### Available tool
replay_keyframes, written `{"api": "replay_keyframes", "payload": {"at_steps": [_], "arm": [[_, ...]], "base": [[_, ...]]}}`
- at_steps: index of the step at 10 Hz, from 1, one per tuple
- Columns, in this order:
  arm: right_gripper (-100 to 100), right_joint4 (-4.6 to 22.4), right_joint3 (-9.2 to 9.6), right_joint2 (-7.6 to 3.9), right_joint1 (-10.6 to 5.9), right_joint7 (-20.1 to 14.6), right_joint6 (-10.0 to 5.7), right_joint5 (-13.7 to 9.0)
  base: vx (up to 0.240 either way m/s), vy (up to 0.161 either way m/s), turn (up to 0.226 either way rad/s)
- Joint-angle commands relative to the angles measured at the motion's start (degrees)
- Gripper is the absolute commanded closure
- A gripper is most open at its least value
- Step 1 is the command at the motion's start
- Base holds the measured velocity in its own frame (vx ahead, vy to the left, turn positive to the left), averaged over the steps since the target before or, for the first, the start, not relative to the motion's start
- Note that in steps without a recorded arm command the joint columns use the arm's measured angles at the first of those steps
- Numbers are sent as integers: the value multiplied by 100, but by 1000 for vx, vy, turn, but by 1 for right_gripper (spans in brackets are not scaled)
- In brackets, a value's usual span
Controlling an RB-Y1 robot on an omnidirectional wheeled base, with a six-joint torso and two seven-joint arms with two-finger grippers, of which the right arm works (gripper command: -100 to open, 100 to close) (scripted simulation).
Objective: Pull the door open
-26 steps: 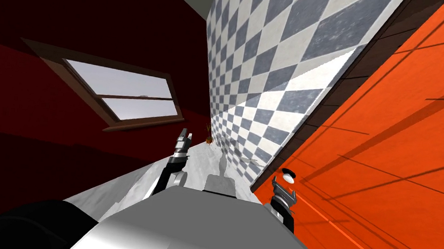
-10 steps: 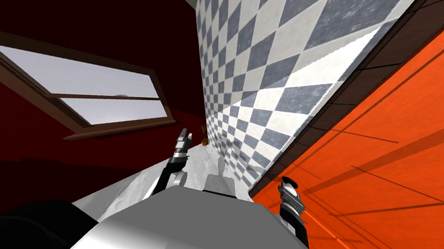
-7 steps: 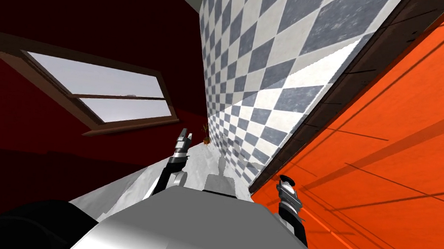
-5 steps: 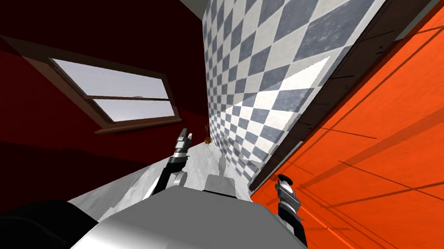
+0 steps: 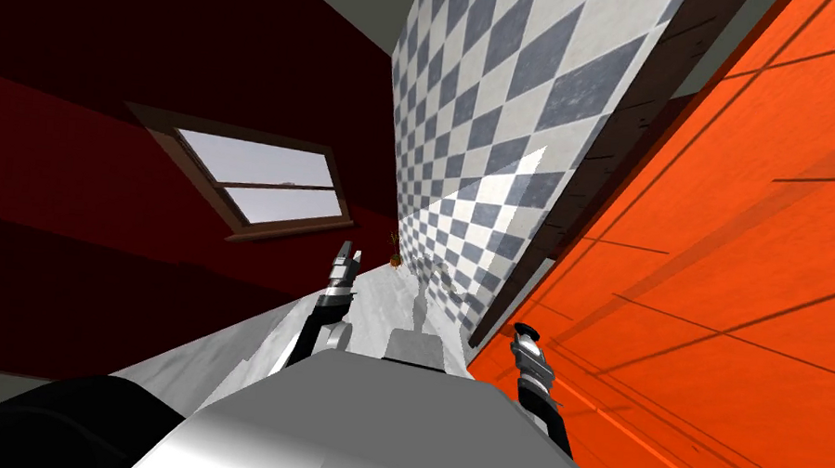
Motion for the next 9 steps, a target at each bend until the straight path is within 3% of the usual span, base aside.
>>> {"api": "replay_keyframes", "payload": {"at_steps": [1, 8, 9], "arm": [[100, -62, 132, -40, 43, -74, -29, 74], [100, -303, 644, -195, 208, -363, -143, 361], [100, -245, 607, -188, 175, -350, -135, 342]], "base": [[-188, -14, 77], [-231, 14, 62], [-109, 24, 17]]}}
